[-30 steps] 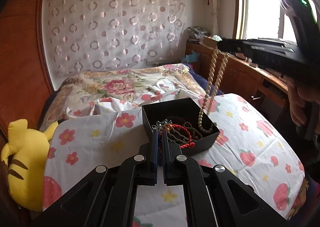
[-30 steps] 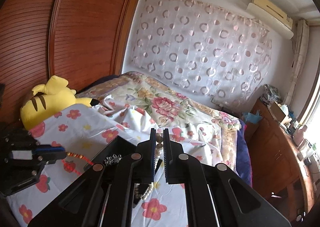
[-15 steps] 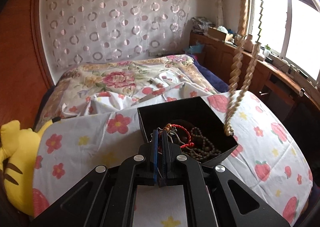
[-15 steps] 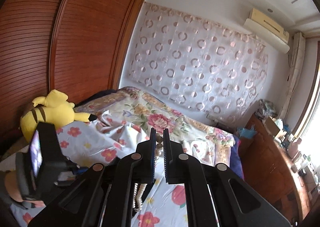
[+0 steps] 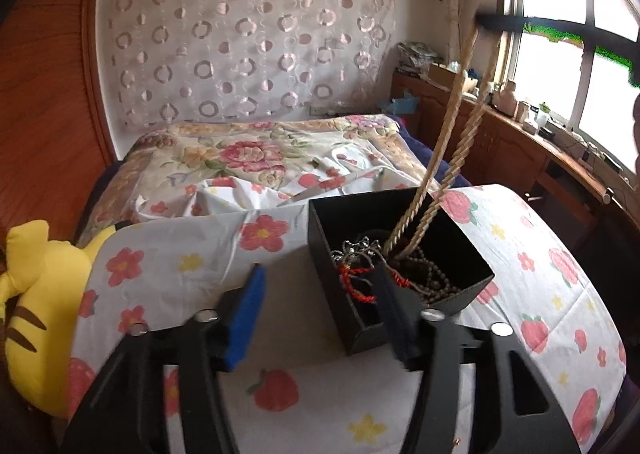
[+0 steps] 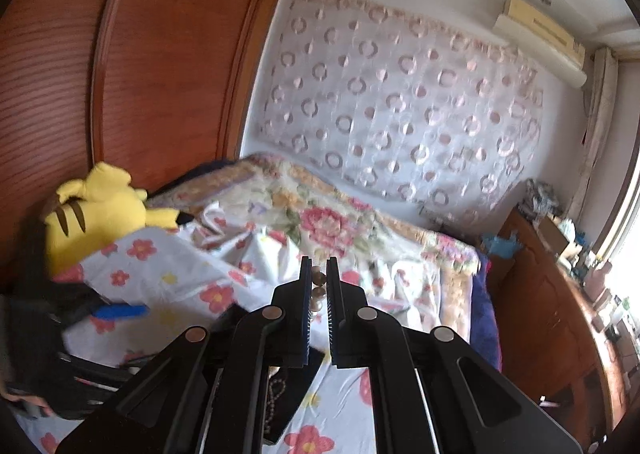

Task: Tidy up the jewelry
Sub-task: 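Open both grippers to release the pearl necklace into the box and withdraw, then grasp the small earring with the left gripper while the right gripper grasps the metal bangle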

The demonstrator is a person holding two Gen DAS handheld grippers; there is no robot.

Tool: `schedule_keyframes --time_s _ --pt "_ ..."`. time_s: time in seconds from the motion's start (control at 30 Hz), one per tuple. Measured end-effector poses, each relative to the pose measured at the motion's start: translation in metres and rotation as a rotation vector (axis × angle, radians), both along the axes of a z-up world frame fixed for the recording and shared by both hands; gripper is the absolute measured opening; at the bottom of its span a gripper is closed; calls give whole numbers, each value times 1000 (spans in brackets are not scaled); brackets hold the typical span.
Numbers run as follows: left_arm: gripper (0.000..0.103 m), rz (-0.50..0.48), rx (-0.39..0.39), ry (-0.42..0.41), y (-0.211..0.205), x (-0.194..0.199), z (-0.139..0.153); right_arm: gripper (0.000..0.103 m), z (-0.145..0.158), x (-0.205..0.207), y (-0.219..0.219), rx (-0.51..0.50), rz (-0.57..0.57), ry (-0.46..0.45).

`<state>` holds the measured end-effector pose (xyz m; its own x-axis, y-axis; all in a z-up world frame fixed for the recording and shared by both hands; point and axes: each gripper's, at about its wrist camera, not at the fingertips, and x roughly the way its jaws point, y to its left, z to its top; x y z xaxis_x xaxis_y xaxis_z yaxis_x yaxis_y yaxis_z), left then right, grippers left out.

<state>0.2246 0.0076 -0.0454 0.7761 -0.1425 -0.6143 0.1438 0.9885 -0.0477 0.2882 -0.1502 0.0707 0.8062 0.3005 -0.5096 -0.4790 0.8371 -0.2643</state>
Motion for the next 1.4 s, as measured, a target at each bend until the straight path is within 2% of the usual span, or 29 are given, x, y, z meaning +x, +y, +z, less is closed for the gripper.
schedule_keyframes --time_s 0.17,0.27,0.5,0.53,0.57,0.6,0.63,0.73,0.9,1.1,1.17,1.4 --pt "87 11 8 -27 9 -19 1 8 -40 18 0 -4 -10 107" --pt "95 23 0 -44 12 -30 0 9 -58 20 0 -1 -4 151" --pt "95 19 -15 -49 13 -46 -2 11 -86 19 0 18 9 231" --pt "95 16 -16 -48 13 -49 -3 21 -87 18 0 24 10 234" --pt "95 13 -18 -48 12 -51 -4 37 -87 14 -2 37 16 234" --pt "95 9 -21 -48 11 -54 -5 42 -87 11 -4 47 22 230" --pt "95 7 -22 -47 11 -55 -6 43 -86 6 -5 52 28 226" --pt "95 2 -16 -44 8 -65 -9 43 -85 -7 -10 71 45 229" --pt "95 -24 -24 -37 -1 -88 -17 43 -91 -52 -27 112 92 249" --pt "95 -61 -7 -25 -11 -116 -27 43 -127 -104 -53 84 127 331" --pt "95 -72 -11 -16 -13 -123 -30 34 -139 -114 -59 73 135 359" --pt "95 -92 -24 17 -14 -139 -37 27 -169 -142 -78 47 134 430"
